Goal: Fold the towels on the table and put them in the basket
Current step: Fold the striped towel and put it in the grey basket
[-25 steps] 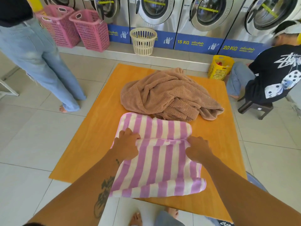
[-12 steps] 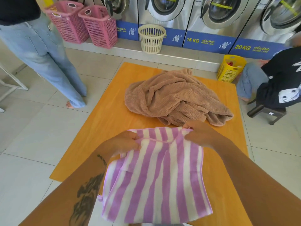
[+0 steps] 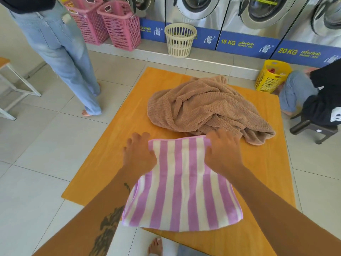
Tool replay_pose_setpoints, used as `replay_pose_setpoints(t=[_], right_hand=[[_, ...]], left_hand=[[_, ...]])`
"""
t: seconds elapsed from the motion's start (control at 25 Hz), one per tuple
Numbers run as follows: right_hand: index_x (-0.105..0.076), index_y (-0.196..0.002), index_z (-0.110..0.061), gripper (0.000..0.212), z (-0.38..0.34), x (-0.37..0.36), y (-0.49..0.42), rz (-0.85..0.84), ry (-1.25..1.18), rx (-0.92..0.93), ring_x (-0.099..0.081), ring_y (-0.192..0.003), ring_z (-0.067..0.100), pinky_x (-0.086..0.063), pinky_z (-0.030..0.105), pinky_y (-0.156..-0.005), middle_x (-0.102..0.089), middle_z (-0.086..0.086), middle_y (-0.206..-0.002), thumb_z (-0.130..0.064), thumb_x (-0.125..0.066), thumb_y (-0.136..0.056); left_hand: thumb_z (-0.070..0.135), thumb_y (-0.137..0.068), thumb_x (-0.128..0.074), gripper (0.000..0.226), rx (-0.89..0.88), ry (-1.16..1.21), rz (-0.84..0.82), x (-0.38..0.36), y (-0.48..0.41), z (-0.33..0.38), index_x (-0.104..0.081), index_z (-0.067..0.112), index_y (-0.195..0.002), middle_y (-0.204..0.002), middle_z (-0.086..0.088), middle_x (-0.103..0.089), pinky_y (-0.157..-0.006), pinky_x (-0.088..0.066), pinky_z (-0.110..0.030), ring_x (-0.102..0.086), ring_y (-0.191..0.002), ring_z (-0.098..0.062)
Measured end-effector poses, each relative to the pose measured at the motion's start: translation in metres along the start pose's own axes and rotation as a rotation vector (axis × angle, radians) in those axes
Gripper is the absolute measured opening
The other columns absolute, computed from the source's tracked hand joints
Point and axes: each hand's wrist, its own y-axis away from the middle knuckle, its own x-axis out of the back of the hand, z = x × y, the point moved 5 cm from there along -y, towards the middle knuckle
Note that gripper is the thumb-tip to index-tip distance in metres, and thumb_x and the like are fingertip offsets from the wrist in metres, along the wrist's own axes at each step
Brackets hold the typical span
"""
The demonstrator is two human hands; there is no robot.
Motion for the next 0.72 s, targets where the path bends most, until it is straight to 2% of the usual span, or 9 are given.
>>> replay_pose_setpoints(t=[0.08, 0.16, 0.2, 0.24, 0.32, 0.4, 0.48, 0.56, 0.72], right_hand=[[-0.054, -0.131, -0.026, 0.048, -0.012, -0.029, 0.025, -0.251, -0.011, 0.068, -0.044, -0.126, 0.031, -0.033, 0.047, -0.101, -0.05, 0.006, -0.133, -0.035, -0.046, -0.084], [-0.025, -0.151, -0.035, 0.066, -0.011, -0.059, 0.052, -0.531, -0.028, 0.046, -0.014, -0.148, 0.024, -0.019, 0.052, -0.115, -0.018, 0.002, -0.159, -0.046, -0.047, -0.09], [-0.015, -0.154, -0.038, 0.073, -0.008, -0.067, 0.06, -0.599, -0.028, 0.042, -0.001, -0.151, 0.022, -0.014, 0.054, -0.117, -0.003, -0.001, -0.163, -0.048, -0.049, -0.09], [-0.012, -0.155, -0.038, 0.076, -0.006, -0.069, 0.062, -0.614, -0.045, 0.048, 0.006, -0.152, 0.021, -0.011, 0.054, -0.119, 0.003, -0.003, -0.164, -0.046, -0.051, -0.09], [-0.025, -0.152, -0.035, 0.069, -0.006, -0.058, 0.061, -0.553, -0.109, 0.053, 0.0, -0.152, 0.022, -0.015, 0.049, -0.12, -0.006, -0.002, -0.164, -0.034, -0.054, -0.089], [-0.044, -0.142, -0.03, 0.055, -0.006, -0.04, 0.062, -0.421, -0.139, 0.022, -0.022, -0.146, 0.024, -0.028, 0.041, -0.115, -0.031, -0.002, -0.154, -0.023, -0.053, -0.088], [-0.053, -0.132, -0.03, 0.045, -0.005, -0.03, 0.077, -0.375, -0.177, -0.026, -0.04, -0.13, 0.025, -0.037, 0.04, -0.105, -0.046, -0.004, -0.136, -0.019, -0.051, -0.088], [-0.053, -0.129, -0.032, 0.042, -0.002, -0.031, 0.102, -0.459, -0.221, -0.111, -0.043, -0.122, 0.025, -0.039, 0.04, -0.1, -0.047, -0.002, -0.129, -0.021, -0.051, -0.089], [-0.04, -0.136, -0.039, 0.06, -0.002, -0.029, 0.156, -0.593, -0.31, -0.277, -0.024, -0.131, 0.025, -0.038, 0.043, -0.103, -0.026, -0.002, -0.138, -0.032, -0.06, -0.079]], left_hand=[[0.029, -0.088, -0.056, 0.048, -0.155, -0.056, -0.023, -0.023, 0.021, 0.006, -0.046, 0.028, -0.134, -0.133, -0.005, -0.038, -0.1, -0.035, -0.045, -0.038, -0.124, -0.031], [0.042, -0.092, -0.049, 0.054, -0.182, -0.157, -0.129, -0.052, 0.04, -0.007, -0.036, 0.037, -0.144, -0.146, -0.002, -0.028, -0.108, -0.026, -0.045, -0.025, -0.137, -0.027], [0.045, -0.094, -0.045, 0.056, -0.178, -0.194, -0.143, -0.061, 0.046, -0.015, -0.03, 0.04, -0.148, -0.151, -0.002, -0.023, -0.11, -0.023, -0.046, -0.018, -0.141, -0.025], [0.046, -0.096, -0.044, 0.056, -0.173, -0.189, -0.125, -0.063, 0.049, -0.021, -0.028, 0.04, -0.15, -0.154, -0.004, -0.02, -0.112, -0.022, -0.046, -0.015, -0.143, -0.026], [0.04, -0.097, -0.045, 0.054, -0.134, -0.12, -0.064, -0.057, 0.053, -0.027, -0.031, 0.035, -0.149, -0.155, -0.007, -0.019, -0.111, -0.027, -0.048, -0.019, -0.141, -0.029], [0.034, -0.096, -0.047, 0.051, -0.094, -0.061, -0.032, -0.047, 0.061, -0.033, -0.034, 0.029, -0.146, -0.15, -0.008, -0.024, -0.105, -0.039, -0.047, -0.033, -0.131, -0.032], [0.03, -0.094, -0.049, 0.05, -0.046, 0.013, -0.021, -0.039, 0.07, -0.042, -0.036, 0.025, -0.142, -0.143, -0.008, -0.03, -0.096, -0.048, -0.045, -0.042, -0.12, -0.032], [0.028, -0.093, -0.051, 0.051, 0.018, 0.103, -0.021, -0.032, 0.081, -0.052, -0.037, 0.025, -0.142, -0.14, -0.008, -0.031, -0.093, -0.051, -0.046, -0.043, -0.121, -0.032], [0.027, -0.092, -0.054, 0.053, 0.021, 0.101, -0.042, -0.03, 0.11, -0.064, -0.038, 0.025, -0.142, -0.143, -0.01, -0.029, -0.096, -0.048, -0.046, -0.042, -0.124, -0.035]])
